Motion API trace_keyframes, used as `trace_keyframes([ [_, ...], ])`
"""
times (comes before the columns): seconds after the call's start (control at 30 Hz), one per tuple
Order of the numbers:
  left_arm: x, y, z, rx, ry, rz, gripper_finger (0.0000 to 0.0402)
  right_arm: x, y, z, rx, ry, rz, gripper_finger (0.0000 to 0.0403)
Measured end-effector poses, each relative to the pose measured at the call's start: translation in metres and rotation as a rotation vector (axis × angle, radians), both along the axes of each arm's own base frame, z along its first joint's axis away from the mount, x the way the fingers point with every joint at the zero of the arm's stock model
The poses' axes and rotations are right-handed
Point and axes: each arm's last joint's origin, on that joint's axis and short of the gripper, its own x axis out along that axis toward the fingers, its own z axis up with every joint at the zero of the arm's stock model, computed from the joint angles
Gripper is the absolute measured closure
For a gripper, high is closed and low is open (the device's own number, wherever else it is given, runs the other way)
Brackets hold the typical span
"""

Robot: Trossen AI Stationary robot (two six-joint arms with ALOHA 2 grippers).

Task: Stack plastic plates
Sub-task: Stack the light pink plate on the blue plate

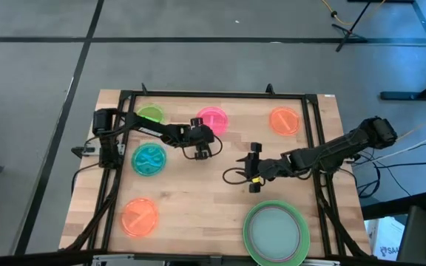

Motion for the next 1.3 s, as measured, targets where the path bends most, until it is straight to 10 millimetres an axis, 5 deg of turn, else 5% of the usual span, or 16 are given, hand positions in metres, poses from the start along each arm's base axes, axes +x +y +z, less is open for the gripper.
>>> trace_keyframes([
  [0.67,-0.003,0.051,-0.019,-0.099,-0.052,-0.064,0.0246,0.009,-0.040,0.000,0.008,-0.001,-0.122,0.0219],
  [1.03,-0.001,0.044,-0.021,-0.113,-0.042,-0.109,0.0384,0.009,-0.039,0.000,0.078,-0.022,-0.163,0.0219],
  [1.3,0.004,0.006,-0.002,-0.051,-0.022,-0.173,0.0398,0.014,-0.032,0.008,0.154,-0.064,-0.078,0.0219],
])
